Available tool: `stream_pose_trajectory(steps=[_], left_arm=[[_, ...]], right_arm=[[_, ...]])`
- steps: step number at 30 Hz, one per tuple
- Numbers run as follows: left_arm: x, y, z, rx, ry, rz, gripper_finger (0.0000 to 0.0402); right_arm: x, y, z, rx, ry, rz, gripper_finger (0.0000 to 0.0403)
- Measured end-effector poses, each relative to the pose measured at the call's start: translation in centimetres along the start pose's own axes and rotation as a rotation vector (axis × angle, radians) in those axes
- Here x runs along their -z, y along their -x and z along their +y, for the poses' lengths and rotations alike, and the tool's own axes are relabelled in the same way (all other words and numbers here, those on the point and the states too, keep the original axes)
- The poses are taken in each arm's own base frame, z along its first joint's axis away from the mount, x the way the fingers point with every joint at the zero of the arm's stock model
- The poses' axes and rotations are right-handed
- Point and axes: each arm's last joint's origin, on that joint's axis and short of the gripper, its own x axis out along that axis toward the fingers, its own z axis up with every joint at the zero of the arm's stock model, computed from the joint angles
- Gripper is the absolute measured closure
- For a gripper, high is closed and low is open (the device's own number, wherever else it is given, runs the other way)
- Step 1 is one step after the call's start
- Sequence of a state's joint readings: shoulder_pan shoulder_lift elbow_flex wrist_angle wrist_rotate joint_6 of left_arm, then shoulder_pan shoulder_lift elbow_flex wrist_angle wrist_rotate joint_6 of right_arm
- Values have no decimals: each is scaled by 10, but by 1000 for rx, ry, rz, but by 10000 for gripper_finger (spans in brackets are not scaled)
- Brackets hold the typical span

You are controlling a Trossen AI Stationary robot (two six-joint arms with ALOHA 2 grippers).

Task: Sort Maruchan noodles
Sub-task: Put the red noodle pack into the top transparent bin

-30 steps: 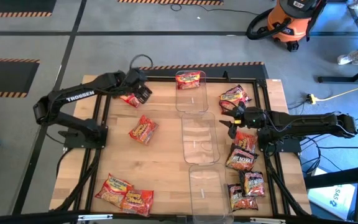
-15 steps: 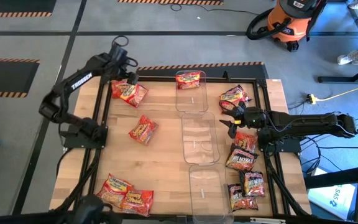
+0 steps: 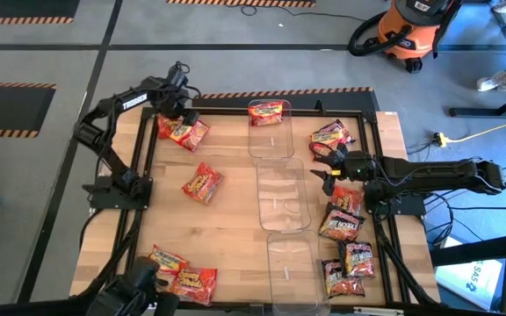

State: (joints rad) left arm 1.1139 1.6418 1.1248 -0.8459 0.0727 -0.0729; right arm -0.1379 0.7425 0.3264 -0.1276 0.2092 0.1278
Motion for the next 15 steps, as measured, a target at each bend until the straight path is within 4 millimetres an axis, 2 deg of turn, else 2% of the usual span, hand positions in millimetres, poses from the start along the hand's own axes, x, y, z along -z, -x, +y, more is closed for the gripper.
stream_pose_trajectory(steps=[5, 15], left_arm=[[-2, -16, 3, 44, -19, 56, 127], [-5, -39, 10, 301, 17, 130, 132]], right_arm=[[0, 0, 0, 0, 1, 4, 210], [0, 0, 0, -2, 0, 5, 210]])
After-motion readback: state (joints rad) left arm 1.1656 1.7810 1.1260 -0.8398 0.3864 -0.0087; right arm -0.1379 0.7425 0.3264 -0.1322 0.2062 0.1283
